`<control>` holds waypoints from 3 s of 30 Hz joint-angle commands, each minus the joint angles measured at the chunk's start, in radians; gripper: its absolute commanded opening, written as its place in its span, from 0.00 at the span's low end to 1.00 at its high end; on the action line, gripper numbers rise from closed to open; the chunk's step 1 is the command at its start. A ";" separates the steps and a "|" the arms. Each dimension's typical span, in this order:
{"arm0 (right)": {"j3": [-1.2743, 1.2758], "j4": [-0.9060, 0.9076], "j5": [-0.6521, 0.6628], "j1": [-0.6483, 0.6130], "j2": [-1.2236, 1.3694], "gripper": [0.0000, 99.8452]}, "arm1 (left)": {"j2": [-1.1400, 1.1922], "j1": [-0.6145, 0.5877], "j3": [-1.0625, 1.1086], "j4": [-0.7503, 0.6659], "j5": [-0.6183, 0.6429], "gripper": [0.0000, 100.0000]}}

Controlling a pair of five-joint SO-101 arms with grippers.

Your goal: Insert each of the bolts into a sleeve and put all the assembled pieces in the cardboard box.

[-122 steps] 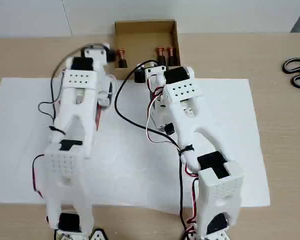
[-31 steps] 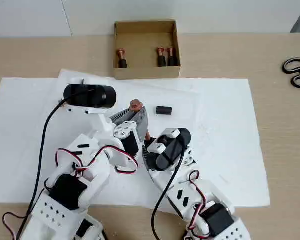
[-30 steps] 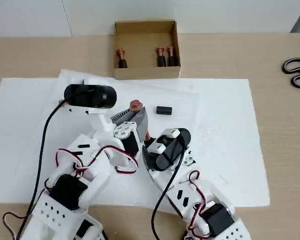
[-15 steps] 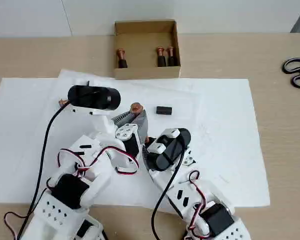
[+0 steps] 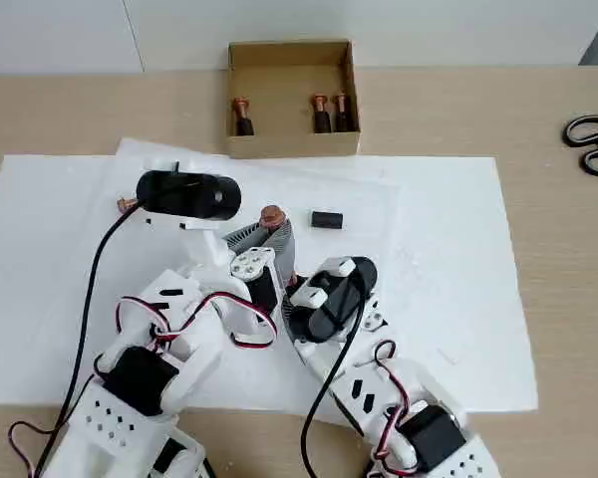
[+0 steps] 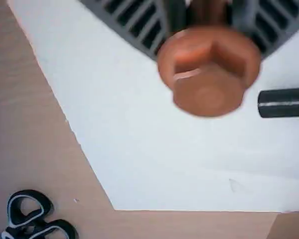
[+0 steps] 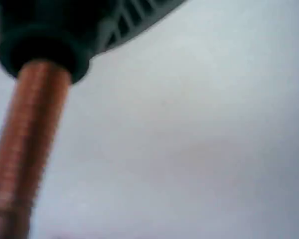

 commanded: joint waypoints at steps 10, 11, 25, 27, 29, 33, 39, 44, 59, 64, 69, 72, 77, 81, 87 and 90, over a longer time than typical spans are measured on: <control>-0.052 -0.022 -0.054 -0.001 -0.012 0.00 | -0.008 0.005 0.018 -0.006 -0.009 0.01; -0.052 -0.022 -0.054 -0.001 -0.012 0.00 | -0.008 0.005 0.016 0.006 -0.009 0.01; -0.051 -0.025 -0.052 0.001 -0.012 0.00 | -0.009 0.006 0.010 0.141 -0.086 0.01; -0.051 -0.025 -0.052 0.001 -0.013 0.00 | -0.009 0.017 0.010 0.158 -0.089 0.01; -0.051 -0.025 -0.052 0.001 -0.013 0.00 | -0.009 0.038 0.010 0.170 -0.094 0.01; -0.051 -0.025 -0.052 0.001 -0.016 0.00 | -0.009 0.054 0.015 0.173 -0.146 0.01; -0.049 -0.022 -0.052 -0.001 -0.019 0.00 | -0.009 0.058 0.015 0.210 -0.153 0.01; -0.049 -0.021 -0.052 -0.001 -0.021 0.00 | -0.009 0.060 0.013 0.249 -0.195 0.01; -0.048 -0.019 -0.054 -0.001 -0.021 0.00 | -0.009 0.057 -0.074 0.399 -0.207 0.13; -0.048 -0.019 -0.054 -0.001 -0.021 0.00 | -0.009 0.032 -0.079 0.400 -0.207 0.14; -0.048 -0.019 -0.054 -0.001 -0.019 0.00 | -0.009 0.014 -0.173 0.505 -0.207 0.14; -0.048 -0.019 -0.054 -0.001 -0.019 0.00 | -0.009 -0.020 -0.265 0.600 -0.209 0.14; -0.048 -0.019 -0.055 -0.001 -0.015 0.00 | -0.009 -0.167 -0.346 0.781 -0.311 0.14; -0.051 -0.022 -0.052 0.022 -0.012 0.00 | -0.009 -0.374 -0.314 0.806 -0.554 0.14; -0.064 -0.027 -0.051 0.220 -0.012 0.00 | -0.009 -0.600 -0.312 0.776 -0.667 0.14; -0.130 -0.027 -0.051 0.302 0.008 0.00 | -0.009 -0.634 -0.309 0.776 -0.646 0.13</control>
